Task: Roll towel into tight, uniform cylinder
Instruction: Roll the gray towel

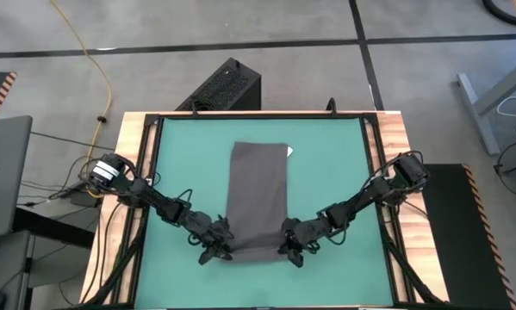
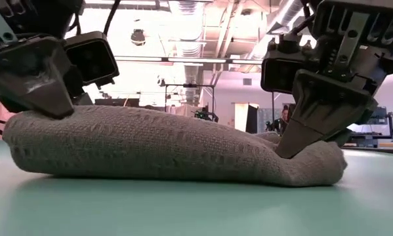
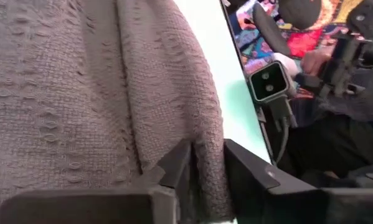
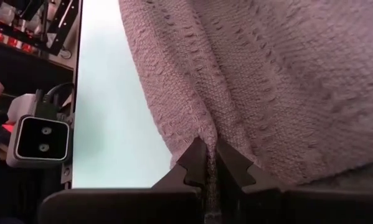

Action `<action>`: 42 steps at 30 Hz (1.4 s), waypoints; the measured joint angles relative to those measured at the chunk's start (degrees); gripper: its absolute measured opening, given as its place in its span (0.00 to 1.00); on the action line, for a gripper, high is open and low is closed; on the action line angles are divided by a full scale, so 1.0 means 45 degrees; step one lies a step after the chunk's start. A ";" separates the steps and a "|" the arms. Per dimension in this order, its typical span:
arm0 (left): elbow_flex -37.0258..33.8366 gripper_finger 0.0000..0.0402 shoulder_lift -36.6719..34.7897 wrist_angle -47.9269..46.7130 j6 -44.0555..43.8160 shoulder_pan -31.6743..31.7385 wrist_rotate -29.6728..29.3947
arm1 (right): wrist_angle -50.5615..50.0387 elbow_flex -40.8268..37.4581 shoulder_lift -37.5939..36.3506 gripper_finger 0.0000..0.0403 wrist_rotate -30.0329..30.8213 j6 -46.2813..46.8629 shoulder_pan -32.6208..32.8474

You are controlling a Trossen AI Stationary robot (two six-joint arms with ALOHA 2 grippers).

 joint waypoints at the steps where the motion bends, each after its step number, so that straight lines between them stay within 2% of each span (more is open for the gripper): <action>1: 0.0000 0.21 -0.0047 -0.0035 0.0028 0.0156 0.0395 | -0.0041 0.0000 0.0000 0.09 0.0004 0.0013 -0.0062; 4: -0.0019 0.24 -0.0389 -0.0184 0.0353 0.0480 0.1135 | -0.0087 -0.0005 0.0000 0.09 0.0003 0.0323 -0.0243; 9: -0.0051 0.23 -0.1801 -0.1012 0.1310 0.0709 0.0684 | -0.0097 -0.0010 0.0010 0.09 0.0005 0.0751 -0.0418; 13: -0.0047 0.21 -0.3520 -0.2777 0.2735 0.0634 -0.0954 | -0.0092 -0.0015 0.0015 0.09 -0.0136 0.1273 -0.0432; 17: 0.0256 0.20 -0.4489 -0.3042 0.4432 -0.0124 -0.2795 | -0.0087 -0.0015 0.0024 0.09 -0.0405 0.1619 -0.0478; 21: 0.1100 0.22 -0.3547 -0.3131 0.6242 -0.1242 -0.4191 | -0.0086 -0.0015 0.0024 0.09 -0.0531 0.1719 -0.0558; 24: 0.2063 0.27 -0.2263 -0.3158 0.7285 -0.1634 -0.4611 | -0.0083 -0.0015 0.0024 0.09 -0.0599 0.1753 -0.0643; 28: 0.3689 0.33 -0.0600 -0.3677 0.7993 -0.1569 -0.4435 | -0.0085 -0.0015 0.0024 0.09 -0.0651 0.1821 -0.0719; 33: 0.5688 0.35 0.0794 -0.5858 0.8788 -0.1230 -0.4218 | -0.0114 -0.0014 0.0029 0.09 -0.0641 0.2091 -0.0690; 37: 0.6631 0.34 0.1138 -0.7268 0.9020 -0.0856 -0.4277 | -0.0119 -0.0015 0.0029 0.09 -0.0636 0.2239 -0.0695; 42: 0.6776 0.31 0.1134 -0.7948 0.9002 -0.0463 -0.4158 | -0.0087 -0.0015 0.0034 0.09 -0.0837 0.2575 -0.0681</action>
